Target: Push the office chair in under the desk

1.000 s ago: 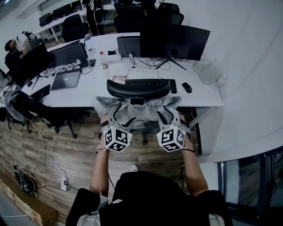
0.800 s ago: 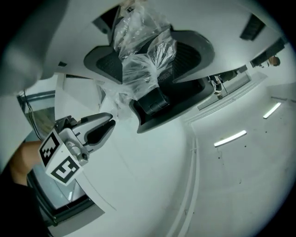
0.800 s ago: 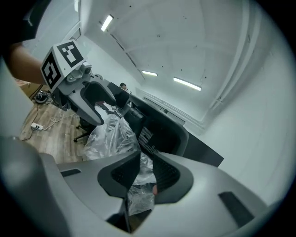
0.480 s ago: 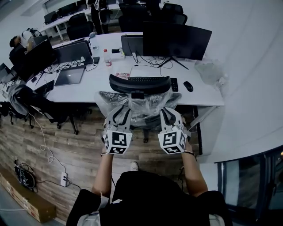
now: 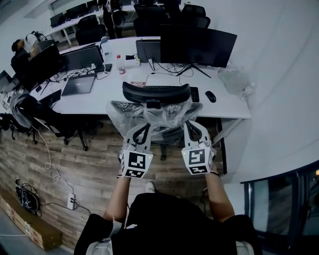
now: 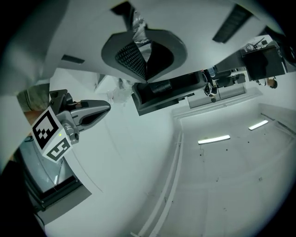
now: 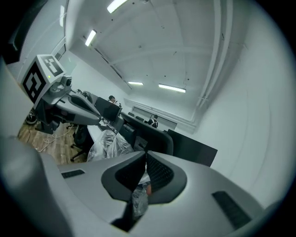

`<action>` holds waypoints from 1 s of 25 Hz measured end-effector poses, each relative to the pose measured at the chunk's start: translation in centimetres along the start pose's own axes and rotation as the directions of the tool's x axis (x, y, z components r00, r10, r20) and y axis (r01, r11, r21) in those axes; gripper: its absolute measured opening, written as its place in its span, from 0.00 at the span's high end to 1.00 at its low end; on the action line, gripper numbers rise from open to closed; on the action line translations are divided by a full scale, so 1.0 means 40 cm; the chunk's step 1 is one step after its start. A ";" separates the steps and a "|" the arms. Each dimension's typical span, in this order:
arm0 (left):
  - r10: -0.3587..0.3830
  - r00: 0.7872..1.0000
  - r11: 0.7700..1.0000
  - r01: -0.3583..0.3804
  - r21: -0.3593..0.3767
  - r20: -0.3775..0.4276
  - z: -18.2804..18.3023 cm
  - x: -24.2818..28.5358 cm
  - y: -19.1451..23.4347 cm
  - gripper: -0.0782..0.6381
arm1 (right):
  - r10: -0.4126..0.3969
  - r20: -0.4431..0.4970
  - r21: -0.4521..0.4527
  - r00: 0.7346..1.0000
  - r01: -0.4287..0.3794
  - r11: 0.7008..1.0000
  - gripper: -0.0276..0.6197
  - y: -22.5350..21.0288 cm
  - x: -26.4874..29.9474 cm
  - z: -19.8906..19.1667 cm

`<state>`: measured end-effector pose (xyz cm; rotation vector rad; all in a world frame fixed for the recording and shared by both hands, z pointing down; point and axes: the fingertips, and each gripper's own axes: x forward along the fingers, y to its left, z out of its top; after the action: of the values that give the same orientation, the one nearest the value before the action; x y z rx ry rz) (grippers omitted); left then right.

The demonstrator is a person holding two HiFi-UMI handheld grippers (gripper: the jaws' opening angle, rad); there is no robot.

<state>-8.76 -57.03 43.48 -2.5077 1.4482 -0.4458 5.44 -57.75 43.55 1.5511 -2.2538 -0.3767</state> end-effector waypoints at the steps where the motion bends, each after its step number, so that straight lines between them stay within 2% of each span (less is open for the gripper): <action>1: -0.009 1.000 1.000 0.009 -0.007 -0.002 -0.002 -0.001 -0.007 0.87 | -0.001 0.003 0.011 1.000 0.001 1.000 0.91 -0.002 -0.005 0.001; 4: -0.008 1.000 1.000 0.008 -0.020 -0.010 -0.010 -0.001 -0.017 0.87 | -0.001 0.009 0.038 1.000 0.001 0.999 0.91 -0.006 -0.017 0.004; 10: 0.051 0.998 0.995 -0.048 -0.089 0.028 0.004 -0.024 -0.004 0.87 | 0.006 0.033 0.058 0.999 -0.008 0.998 0.92 0.003 -0.042 0.020; 25: 0.035 0.996 0.992 -0.026 -0.123 0.076 0.025 -0.044 -0.012 0.87 | 0.024 0.011 0.065 1.000 -0.025 0.998 0.92 0.027 -0.059 0.007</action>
<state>-8.84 -55.25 42.43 -2.5610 1.5251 -0.2580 5.15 -55.14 43.38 1.5552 -2.3117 -0.3081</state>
